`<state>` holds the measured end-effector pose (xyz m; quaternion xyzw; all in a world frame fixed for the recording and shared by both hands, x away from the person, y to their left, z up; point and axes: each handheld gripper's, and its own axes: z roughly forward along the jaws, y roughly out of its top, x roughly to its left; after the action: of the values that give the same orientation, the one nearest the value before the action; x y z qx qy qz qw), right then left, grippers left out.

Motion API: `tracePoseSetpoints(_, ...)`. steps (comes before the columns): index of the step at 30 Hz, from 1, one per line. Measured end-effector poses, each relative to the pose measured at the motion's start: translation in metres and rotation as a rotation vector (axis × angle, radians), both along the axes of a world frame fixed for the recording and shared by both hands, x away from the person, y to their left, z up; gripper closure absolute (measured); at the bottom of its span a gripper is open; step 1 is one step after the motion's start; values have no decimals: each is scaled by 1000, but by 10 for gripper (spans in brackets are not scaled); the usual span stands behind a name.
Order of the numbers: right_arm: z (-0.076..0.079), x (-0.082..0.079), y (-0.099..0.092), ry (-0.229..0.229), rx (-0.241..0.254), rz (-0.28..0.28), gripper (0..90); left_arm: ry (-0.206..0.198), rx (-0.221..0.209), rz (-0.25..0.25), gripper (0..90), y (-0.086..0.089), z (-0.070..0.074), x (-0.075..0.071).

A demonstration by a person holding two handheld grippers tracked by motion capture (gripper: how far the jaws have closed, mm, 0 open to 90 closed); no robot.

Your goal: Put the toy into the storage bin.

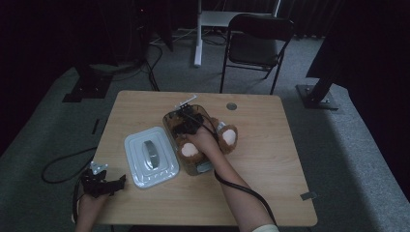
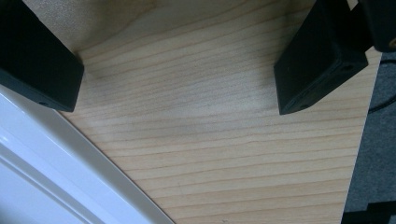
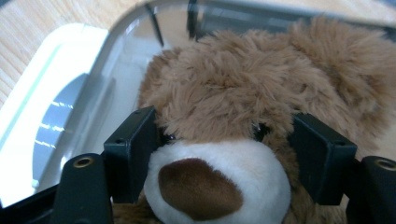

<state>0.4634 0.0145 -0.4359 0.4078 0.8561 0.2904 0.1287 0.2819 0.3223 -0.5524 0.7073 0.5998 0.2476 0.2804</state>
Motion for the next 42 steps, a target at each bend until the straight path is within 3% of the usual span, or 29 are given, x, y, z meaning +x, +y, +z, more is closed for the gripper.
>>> tracePoseSetpoints(3, -7, 4, 2, 45, -5, 5, 295, 0, 2, -1, 22, 0, 0, 0)
tracePoseSetpoints(8, -10, 10, -1, 108, 27, 8, 308, -1, 1, 0, 22, 0, 0, 0)
tracePoseSetpoints(12, -5, 8, -2, 81, 24, -7, 301, 0, 1, -1, 22, 0, 0, 0)
tracePoseSetpoints(16, 10, 4, -8, 66, 24, -10, 309, 0, 0, 0, 22, 0, 0, 0)
tracePoseSetpoints(19, 21, 0, -12, 68, 53, 9, 309, 0, 0, 0, 22, 0, 0, 0)
tracePoseSetpoints(28, 58, -21, -32, 5, 177, 38, 278, -3, 0, 2, 21, 0, 0, 0)
tracePoseSetpoints(33, 75, -29, -50, -38, 232, 32, 257, 13, 3, -12, 22, 1, 1, 1)
tracePoseSetpoints(37, 90, -40, -81, -85, 258, 28, 258, 50, 12, -15, 22, -2, 5, 4)
tracePoseSetpoints(39, 91, -43, -87, -93, 260, 32, 259, 47, 13, -21, 22, -3, 7, 3)
tracePoseSetpoints(42, 91, -54, -110, -117, 240, 39, 264, 3, 3, -43, 22, -10, 23, -2)
